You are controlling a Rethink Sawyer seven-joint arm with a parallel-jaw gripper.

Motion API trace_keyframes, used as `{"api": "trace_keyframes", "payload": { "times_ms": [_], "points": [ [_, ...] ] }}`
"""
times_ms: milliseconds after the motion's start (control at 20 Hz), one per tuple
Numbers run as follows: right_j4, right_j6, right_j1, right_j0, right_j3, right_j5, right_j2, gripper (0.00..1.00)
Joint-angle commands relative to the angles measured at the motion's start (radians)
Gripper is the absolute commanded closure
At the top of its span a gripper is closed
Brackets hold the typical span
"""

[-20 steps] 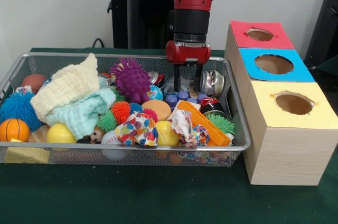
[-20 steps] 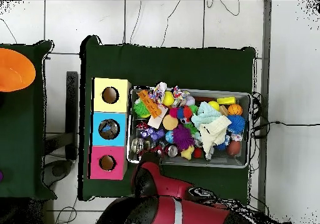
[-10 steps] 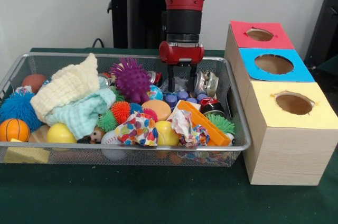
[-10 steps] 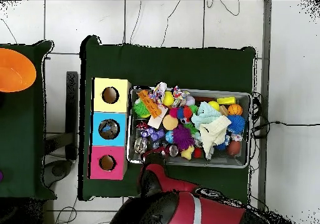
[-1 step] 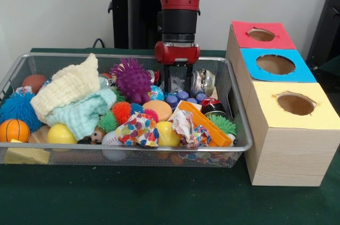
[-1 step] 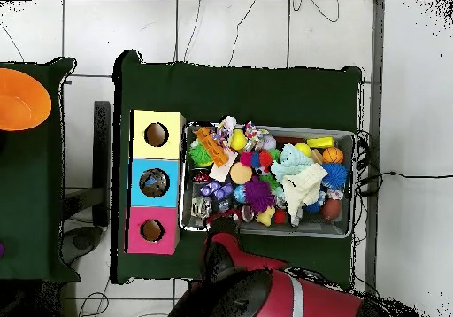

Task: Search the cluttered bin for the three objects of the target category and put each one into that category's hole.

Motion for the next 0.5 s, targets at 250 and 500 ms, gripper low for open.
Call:
{"api": "trace_keyframes", "payload": {
  "times_ms": [250,500],
  "points": [
    [-0.040,0.241,0.150,-0.059,-0.149,0.050,0.027,0.00],
    [-0.041,0.236,0.168,-0.055,-0.161,0.042,0.016,0.00]
  ]
}}
